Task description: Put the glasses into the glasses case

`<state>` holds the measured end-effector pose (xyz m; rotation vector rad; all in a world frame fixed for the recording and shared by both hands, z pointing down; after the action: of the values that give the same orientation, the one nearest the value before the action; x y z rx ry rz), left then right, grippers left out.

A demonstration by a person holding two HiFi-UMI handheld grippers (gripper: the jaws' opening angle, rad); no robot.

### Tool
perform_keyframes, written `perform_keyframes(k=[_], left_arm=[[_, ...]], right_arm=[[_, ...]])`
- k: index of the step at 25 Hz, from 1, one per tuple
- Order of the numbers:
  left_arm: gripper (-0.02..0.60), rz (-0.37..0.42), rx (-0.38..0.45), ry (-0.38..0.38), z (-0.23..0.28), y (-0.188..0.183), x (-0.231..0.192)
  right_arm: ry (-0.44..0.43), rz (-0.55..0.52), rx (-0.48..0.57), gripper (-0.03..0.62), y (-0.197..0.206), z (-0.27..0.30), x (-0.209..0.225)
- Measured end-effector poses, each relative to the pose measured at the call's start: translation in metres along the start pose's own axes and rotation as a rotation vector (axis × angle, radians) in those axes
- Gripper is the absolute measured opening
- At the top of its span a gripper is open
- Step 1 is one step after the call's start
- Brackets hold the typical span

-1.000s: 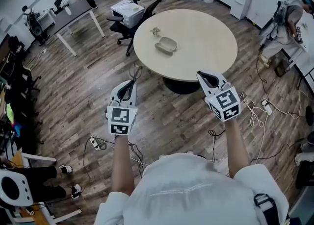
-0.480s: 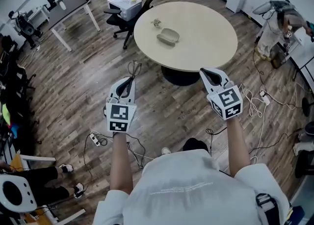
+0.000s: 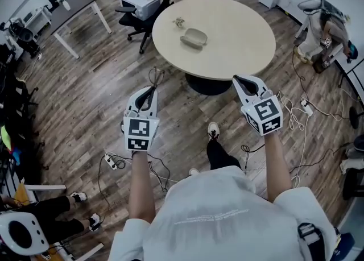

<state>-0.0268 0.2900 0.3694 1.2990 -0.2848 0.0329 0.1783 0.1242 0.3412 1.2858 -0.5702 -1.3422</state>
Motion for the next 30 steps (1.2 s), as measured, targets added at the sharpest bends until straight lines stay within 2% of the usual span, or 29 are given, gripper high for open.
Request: perform_keyframes(k=[9, 21, 30], left_arm=[[0.023, 0.018, -0.041, 0.015, 0.076, 0.007, -0.016], [0.022, 0.014, -0.095, 0.047, 0.237, -0.020, -0.044], [0.023, 0.014, -0.155, 0.031, 0.320, -0.026, -0.063]], right_arm=[[-0.012, 0.030, 0.004, 0.000, 0.024, 0.065, 0.048], [-0.068, 0.080, -0.024, 0.000, 0.057, 0.176, 0.159], [-0.118, 0.116, -0.019, 0.000, 0.077, 0.245, 0.222]])
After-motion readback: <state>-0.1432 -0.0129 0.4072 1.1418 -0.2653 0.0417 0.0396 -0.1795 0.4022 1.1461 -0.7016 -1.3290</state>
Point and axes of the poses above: the fingertips, and each gripper's own axes: z forward along the fingers, x to its right, y out of its underside, the point moved 2 cm from there along -z, backward along the fingers, and after that the axes turned 3 degrees about -z, right-handed, at the moved point
